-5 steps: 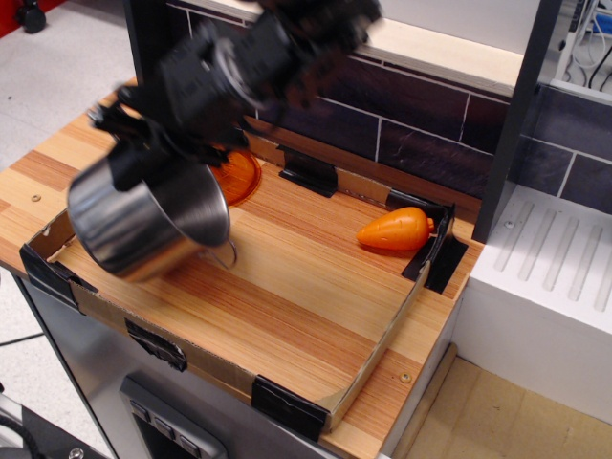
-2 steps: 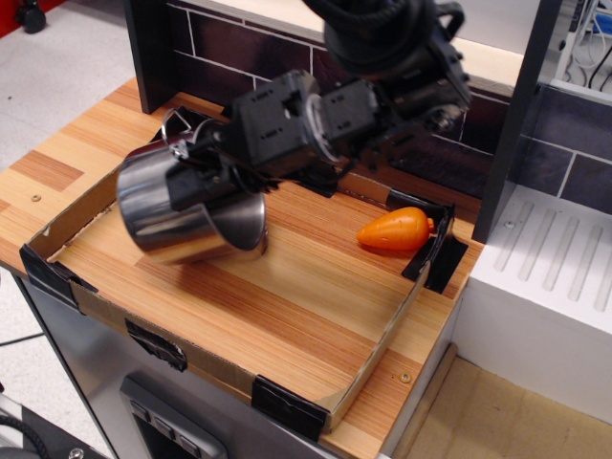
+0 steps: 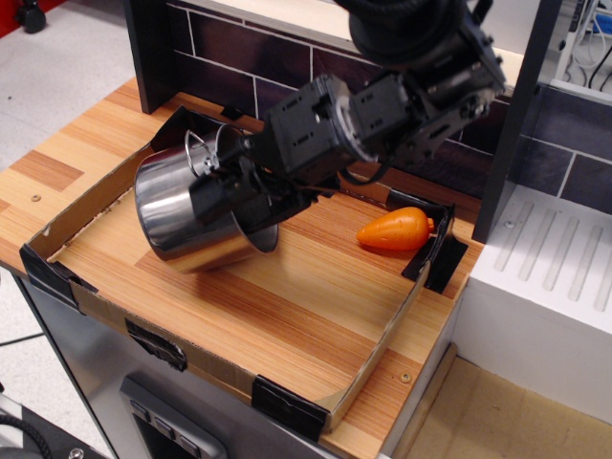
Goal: Topple metal pot
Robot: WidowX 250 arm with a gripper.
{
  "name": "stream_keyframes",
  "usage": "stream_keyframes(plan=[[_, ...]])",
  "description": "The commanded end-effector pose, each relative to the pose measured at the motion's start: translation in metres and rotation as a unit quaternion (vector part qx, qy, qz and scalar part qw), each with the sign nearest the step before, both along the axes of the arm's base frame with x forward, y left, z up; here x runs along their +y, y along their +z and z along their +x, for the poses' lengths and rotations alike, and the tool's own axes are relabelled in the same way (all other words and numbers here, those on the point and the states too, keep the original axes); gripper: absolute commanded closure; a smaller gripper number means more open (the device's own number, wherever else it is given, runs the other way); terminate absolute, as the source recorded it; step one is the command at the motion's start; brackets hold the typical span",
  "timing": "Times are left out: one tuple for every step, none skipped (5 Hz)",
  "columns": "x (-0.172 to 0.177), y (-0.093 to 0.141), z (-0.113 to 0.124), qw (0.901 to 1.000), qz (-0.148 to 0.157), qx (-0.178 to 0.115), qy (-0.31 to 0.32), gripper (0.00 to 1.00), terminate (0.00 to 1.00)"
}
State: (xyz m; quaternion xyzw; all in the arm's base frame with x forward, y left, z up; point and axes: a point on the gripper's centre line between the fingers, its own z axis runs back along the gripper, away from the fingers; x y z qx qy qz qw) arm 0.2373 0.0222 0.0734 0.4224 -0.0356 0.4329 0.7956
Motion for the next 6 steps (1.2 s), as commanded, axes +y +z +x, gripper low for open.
stream_keyframes(plan=[[-0.011,0.032,0.004,0.9927,-0.083,-0.085,0.020,0.00,0.00],[-0.014,0.045,0.010,0.9806,-0.150,-0.125,0.014,0.00,0.00],[-0.013,0.057,0.013,0.9737,-0.175,-0.145,0.020,0.00,0.00],[-0.009,0.064,0.014,0.9700,-0.186,-0.154,0.022,0.00,0.00],[-0.007,0.081,0.012,0.9561,-0.237,-0.172,0.013,0.00,0.00],[-0.004,0.106,0.010,0.9364,-0.289,-0.199,-0.003,0.00,1.00]])
